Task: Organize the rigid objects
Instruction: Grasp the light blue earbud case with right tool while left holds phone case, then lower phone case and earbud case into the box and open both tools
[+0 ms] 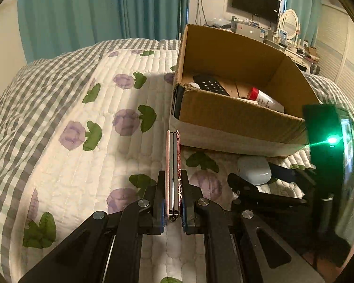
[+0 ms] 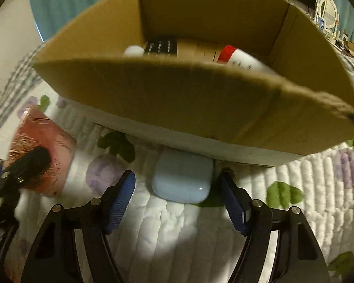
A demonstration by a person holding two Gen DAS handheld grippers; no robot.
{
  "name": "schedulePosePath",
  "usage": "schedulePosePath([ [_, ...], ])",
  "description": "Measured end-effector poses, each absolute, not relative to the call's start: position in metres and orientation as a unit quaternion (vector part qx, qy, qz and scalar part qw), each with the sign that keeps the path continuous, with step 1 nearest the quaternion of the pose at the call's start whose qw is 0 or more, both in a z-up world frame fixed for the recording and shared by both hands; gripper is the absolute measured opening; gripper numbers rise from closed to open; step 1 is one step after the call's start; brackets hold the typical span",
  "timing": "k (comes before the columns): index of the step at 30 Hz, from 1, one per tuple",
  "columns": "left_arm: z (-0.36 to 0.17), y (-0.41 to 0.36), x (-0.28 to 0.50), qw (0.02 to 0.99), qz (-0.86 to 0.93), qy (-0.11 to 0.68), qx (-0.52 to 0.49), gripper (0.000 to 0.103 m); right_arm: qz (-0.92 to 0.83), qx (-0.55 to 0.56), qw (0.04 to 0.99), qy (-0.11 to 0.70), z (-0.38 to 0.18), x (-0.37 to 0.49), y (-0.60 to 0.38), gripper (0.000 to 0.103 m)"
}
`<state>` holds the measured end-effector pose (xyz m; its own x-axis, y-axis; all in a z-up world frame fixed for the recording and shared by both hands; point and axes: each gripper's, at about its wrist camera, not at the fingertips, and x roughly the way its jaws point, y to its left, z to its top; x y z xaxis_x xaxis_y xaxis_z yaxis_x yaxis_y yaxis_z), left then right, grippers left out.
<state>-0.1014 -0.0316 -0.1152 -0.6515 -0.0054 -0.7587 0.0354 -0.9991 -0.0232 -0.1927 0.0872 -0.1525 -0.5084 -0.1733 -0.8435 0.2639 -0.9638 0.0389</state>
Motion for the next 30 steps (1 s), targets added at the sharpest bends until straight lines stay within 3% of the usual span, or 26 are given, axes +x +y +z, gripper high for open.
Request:
schedulePosePath([
  [1, -0.115, -0.031, -0.101, 0.010, -0.908, 0.017, 0.417, 0.010, -0.868, 0.479, 0.121, 0.055, -0.152, -0.193, 0.087, 0.052],
  [2, -0.116, -0.031, -0.101, 0.010, -0.908, 0.015, 0.418, 0.010, -0.869, 0.475, 0.123, 0.059, -0.151, -0.191, 0.087, 0.051],
  [12, -0.100, -0.019, -0.089, -0.004, -0.911, 0.009, 0.413, 0.010, -0.890, 0.425, 0.150, 0.066, -0.094, -0.147, 0.109, 0.051],
  [23, -0.006, 0.004, -0.104, -0.053, -0.934, -0.010, 0.354, 0.010, -0.936, 0.316, 0.144, 0.053, 0.031, -0.124, 0.143, 0.051],
  [30, 0.023, 0.021, -0.150, -0.046, -0.944, -0.027, 0.327, 0.010, -0.949, 0.282, 0.134, 0.038, 0.065, -0.160, 0.163, 0.051],
])
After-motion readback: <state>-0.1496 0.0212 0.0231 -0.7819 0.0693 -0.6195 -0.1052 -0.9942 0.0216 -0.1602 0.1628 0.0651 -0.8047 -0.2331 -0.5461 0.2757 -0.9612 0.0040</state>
